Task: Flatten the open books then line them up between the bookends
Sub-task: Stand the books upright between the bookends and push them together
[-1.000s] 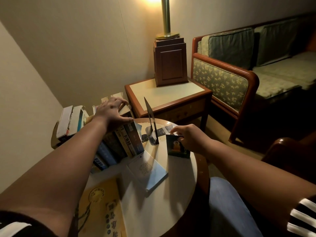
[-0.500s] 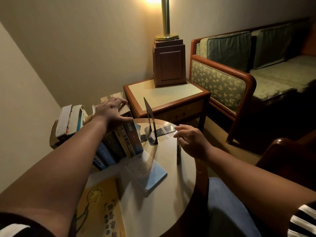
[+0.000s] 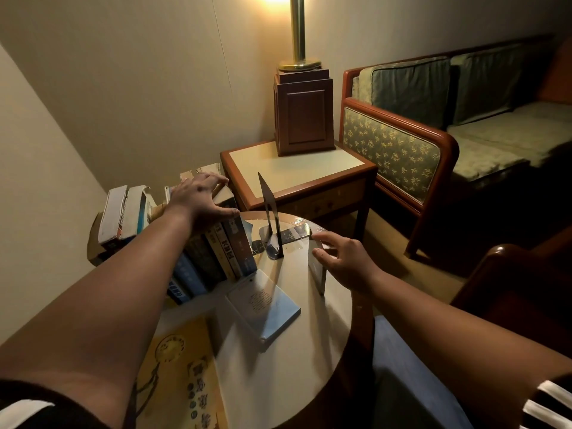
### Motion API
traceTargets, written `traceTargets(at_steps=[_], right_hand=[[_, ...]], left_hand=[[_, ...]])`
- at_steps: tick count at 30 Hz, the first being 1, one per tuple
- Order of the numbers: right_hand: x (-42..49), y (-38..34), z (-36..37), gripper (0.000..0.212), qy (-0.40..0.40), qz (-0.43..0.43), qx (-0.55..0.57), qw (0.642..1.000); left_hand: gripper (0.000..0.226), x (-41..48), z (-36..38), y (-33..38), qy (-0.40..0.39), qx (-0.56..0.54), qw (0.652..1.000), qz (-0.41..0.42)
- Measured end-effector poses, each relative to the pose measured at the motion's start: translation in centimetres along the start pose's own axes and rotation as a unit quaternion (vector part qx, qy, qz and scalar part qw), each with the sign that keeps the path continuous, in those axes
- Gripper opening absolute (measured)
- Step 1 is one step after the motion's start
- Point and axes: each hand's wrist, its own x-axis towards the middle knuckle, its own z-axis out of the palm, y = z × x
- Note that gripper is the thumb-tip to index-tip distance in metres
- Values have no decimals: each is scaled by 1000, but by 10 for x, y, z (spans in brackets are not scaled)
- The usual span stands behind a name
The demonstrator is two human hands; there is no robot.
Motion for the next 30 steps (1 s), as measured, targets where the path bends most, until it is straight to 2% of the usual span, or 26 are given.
traceTargets(at_steps=[4, 9, 11, 15, 22, 24, 26, 30], right_hand=[[-3, -3, 0, 45, -45, 15, 37, 998], [-3, -1, 6, 39, -9, -87, -71, 994], [-2, -3, 9, 31, 0, -102, -90, 991], [8, -19, 16, 28, -8, -109, -88, 990], [31, -60, 31, 25, 32, -149, -107, 983], [43, -68, 43, 23, 18, -169, -100, 980], [59, -68, 61, 25, 16, -154, -102, 983], [86, -68, 95, 10, 11, -122, -108, 987]], left_hand=[[84, -1, 0, 1, 1, 3, 1000, -2], [84, -1, 0, 0, 3, 5, 1000, -3], [85, -1, 0, 0, 3, 8, 1000, -4], [85, -1, -1, 1, -2, 15, 1000, -4], [84, -1, 0, 0, 2, 19, 1000, 1], [84, -2, 0, 0, 4, 17, 1000, 3], [83, -3, -1, 1, 5, 15, 1000, 2], [93, -6, -3, 3, -4, 17, 1000, 1]])
